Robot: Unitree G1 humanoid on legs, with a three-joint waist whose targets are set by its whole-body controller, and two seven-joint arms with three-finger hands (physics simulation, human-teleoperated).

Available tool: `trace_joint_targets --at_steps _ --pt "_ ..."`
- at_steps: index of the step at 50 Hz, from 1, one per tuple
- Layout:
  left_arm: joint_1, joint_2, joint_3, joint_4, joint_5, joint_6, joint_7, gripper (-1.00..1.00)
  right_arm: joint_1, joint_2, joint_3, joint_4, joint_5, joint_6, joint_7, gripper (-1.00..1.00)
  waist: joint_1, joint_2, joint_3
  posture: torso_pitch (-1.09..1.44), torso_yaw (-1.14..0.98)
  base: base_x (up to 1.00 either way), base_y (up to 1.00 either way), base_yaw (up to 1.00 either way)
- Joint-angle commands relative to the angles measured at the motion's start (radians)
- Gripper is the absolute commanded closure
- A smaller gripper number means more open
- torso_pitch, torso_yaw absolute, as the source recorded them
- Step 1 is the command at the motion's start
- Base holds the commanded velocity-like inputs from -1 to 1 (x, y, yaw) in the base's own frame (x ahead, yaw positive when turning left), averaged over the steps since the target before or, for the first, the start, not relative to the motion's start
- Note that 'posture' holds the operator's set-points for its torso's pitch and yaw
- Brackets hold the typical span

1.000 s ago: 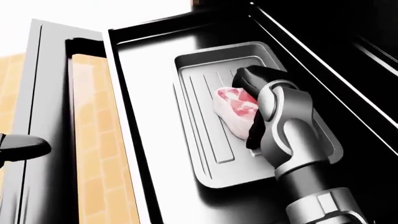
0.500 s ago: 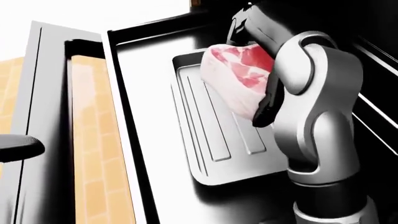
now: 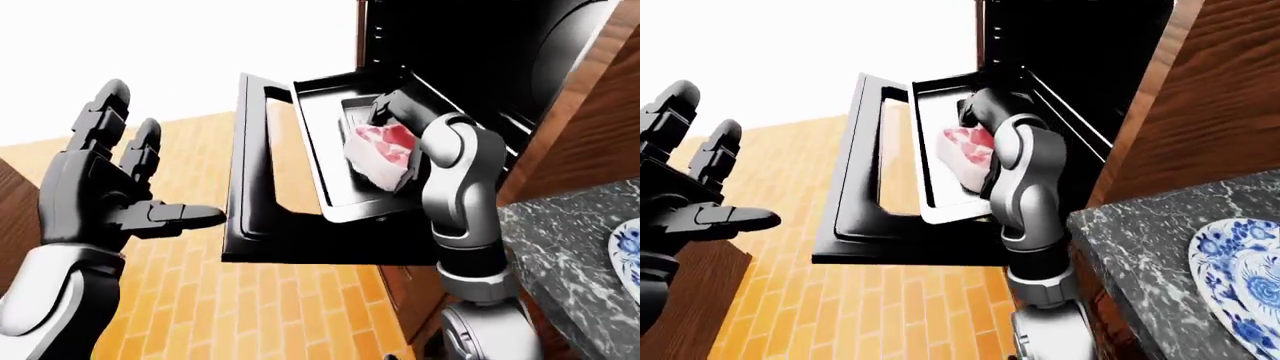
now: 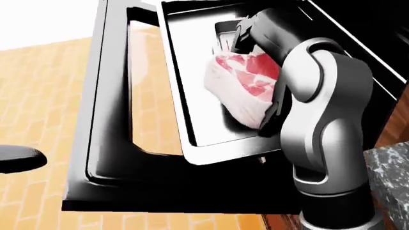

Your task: Pick the steak from the oven and place it on the plate on the counter.

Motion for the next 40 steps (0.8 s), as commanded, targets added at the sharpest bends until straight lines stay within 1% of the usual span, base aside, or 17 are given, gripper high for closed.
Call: trace_joint_targets --at_steps 1,3,4,6,9,13,16,17,18,19,21,28,29,30,31,33,40 --pt "-0.013 0.015 0.025 -0.014 0.011 -0.033 0.002 -1.00 -0.048 0.005 0.012 -0.052 0.010 -0.019 -0.027 1.00 0.008 0.011 -0.021 0.00 0.00 -0.23 0.33 0.00" --pt "-0.014 0.014 0.021 -0.013 0.015 -0.034 0.001 -1.00 -0.050 0.003 0.008 -0.049 0.016 -0.016 -0.034 1.00 0.026 0.154 0.004 0.00 0.00 -0.04 0.07 0.00" --pt "-0.016 0.014 0.021 -0.013 0.016 -0.032 0.001 -1.00 -0.054 -0.002 0.005 -0.049 0.019 -0.013 -0.035 1.00 0.053 0.094 0.061 0.00 0.00 0.00 0.00 0.00" --pt "-0.024 0.015 0.018 -0.015 0.015 -0.025 0.005 -1.00 -0.066 -0.010 -0.006 -0.043 0.030 0.001 -0.042 1.00 0.033 0.097 -0.031 0.00 0.00 0.00 -0.05 0.00" --pt "-0.030 0.016 0.017 -0.025 0.008 -0.013 0.013 -1.00 -0.070 -0.019 -0.008 -0.062 0.040 0.020 -0.030 1.00 -0.011 0.047 -0.017 0.00 0.00 0.00 0.00 -0.77" --pt "-0.033 0.013 -0.001 -0.027 0.017 -0.015 0.016 -1.00 -0.085 -0.042 -0.022 -0.079 0.064 0.040 -0.031 1.00 0.007 0.007 0.006 0.00 0.00 0.00 0.00 -1.00" --pt "-0.038 0.010 -0.012 -0.031 0.027 -0.010 0.015 -1.00 -0.092 -0.057 -0.029 -0.073 0.084 0.047 -0.049 1.00 0.017 -0.023 -0.009 0.00 0.00 0.00 0.00 -1.00" --pt "-0.043 0.009 -0.025 -0.027 0.038 -0.011 0.015 -1.00 -0.095 -0.063 -0.034 -0.064 0.091 0.050 -0.065 1.00 0.017 -0.045 -0.020 0.00 0.00 0.00 0.00 -1.00" --pt "-0.049 0.007 -0.029 -0.028 0.040 -0.005 0.016 -1.00 -0.099 -0.067 -0.036 -0.063 0.099 0.056 -0.070 1.00 0.012 -0.095 -0.044 0.00 0.00 0.00 0.00 -1.00" --pt "-0.055 0.005 -0.035 -0.027 0.045 -0.002 0.017 -1.00 -0.103 -0.073 -0.038 -0.060 0.106 0.059 -0.074 1.00 0.018 -0.068 0.001 0.00 0.00 0.00 0.00 -1.00" --pt "-0.058 -0.001 -0.043 -0.028 0.053 0.000 0.016 -1.00 -0.099 -0.083 -0.041 -0.049 0.124 0.055 -0.093 1.00 0.015 -0.030 -0.039 0.00 0.00 0.00 0.00 -1.00" --pt "-0.065 -0.021 -0.080 -0.014 0.109 -0.009 -0.013 -1.00 -0.097 -0.104 -0.050 -0.009 0.171 0.062 -0.164 1.00 0.024 0.078 0.009 0.00 0.00 0.00 0.00 -1.00" --pt "-0.065 -0.023 -0.076 -0.017 0.110 -0.006 -0.016 -1.00 -0.098 -0.106 -0.047 -0.009 0.173 0.066 -0.165 1.00 0.024 0.105 0.007 0.00 0.00 0.00 0.00 -1.00" --pt "-0.064 -0.026 -0.077 -0.019 0.113 -0.005 -0.018 -1.00 -0.097 -0.107 -0.046 -0.007 0.177 0.065 -0.169 1.00 0.032 0.151 -0.007 0.00 0.00 0.00 0.00 -1.00" --pt "-0.070 -0.028 -0.078 -0.020 0.115 -0.001 -0.019 -1.00 -0.099 -0.109 -0.045 -0.007 0.180 0.067 -0.170 1.00 0.038 0.102 0.019 0.00 0.00 0.00 0.00 -1.00" --pt "-0.069 -0.035 -0.087 -0.014 0.126 -0.008 -0.023 -1.00 -0.103 -0.112 -0.045 -0.009 0.183 0.072 -0.170 1.00 0.021 0.102 0.002 0.00 0.00 0.00 0.00 -1.00" --pt "-0.068 -0.044 -0.079 -0.023 0.132 -0.001 -0.033 -1.00 -0.112 -0.109 -0.038 -0.009 0.189 0.074 -0.176 1.00 0.038 0.011 -0.015 0.00 0.00 0.00 0.00 -1.00"
